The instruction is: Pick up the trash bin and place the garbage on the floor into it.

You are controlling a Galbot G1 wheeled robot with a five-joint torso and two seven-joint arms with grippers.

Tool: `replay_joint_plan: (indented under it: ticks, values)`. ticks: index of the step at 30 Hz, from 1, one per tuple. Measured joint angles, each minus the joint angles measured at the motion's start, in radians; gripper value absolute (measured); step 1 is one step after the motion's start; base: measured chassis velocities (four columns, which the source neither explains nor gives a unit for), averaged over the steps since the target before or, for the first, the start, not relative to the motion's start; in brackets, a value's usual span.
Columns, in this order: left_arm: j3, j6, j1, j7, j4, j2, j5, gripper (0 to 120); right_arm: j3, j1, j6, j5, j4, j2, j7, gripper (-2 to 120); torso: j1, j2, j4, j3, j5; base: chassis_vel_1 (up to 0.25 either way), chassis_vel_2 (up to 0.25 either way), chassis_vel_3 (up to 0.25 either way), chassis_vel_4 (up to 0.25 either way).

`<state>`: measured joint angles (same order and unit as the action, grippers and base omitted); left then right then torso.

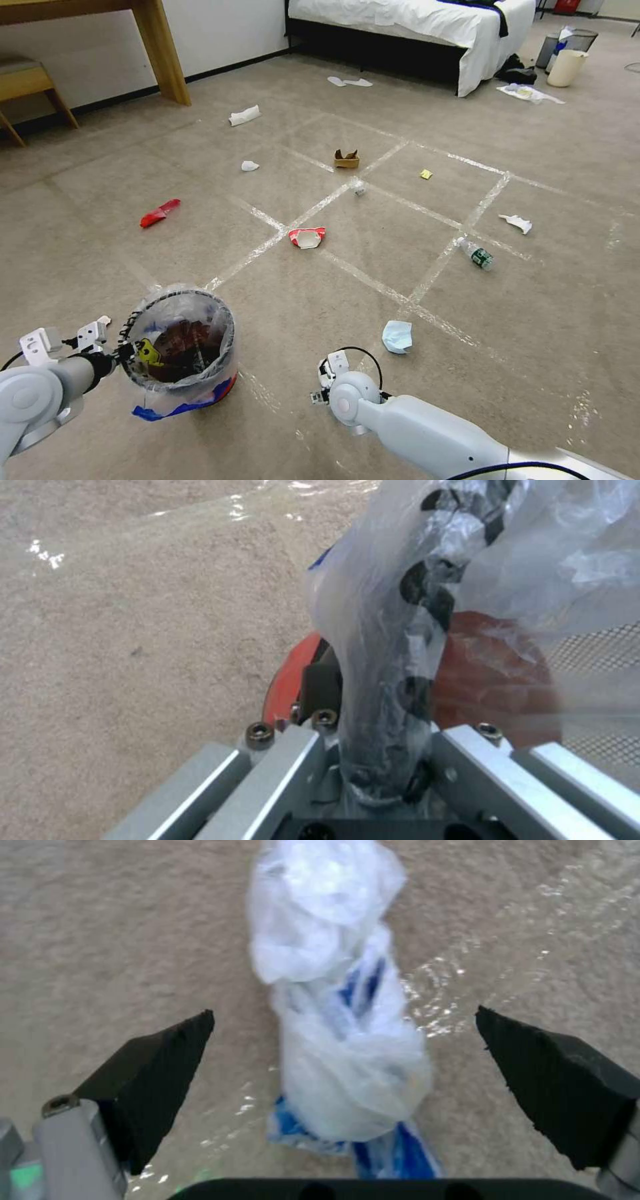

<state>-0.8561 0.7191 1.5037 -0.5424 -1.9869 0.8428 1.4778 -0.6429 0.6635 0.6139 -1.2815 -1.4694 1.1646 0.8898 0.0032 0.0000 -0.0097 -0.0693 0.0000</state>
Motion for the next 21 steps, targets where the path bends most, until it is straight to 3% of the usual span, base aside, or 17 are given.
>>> replay_joint_plan:
  ticks: [21]
  values:
    - [0.003, -0.005, 0.009, 0.010, -0.007, 0.002, -0.015, 1, 0.013, 0.008, -0.003, 0.033, 0.070, 0.052, -0.031, 100, 0.000, 0.000, 0.0001, 0.000, 0.0000, 0.000, 0.000, 0.000, 0.000]
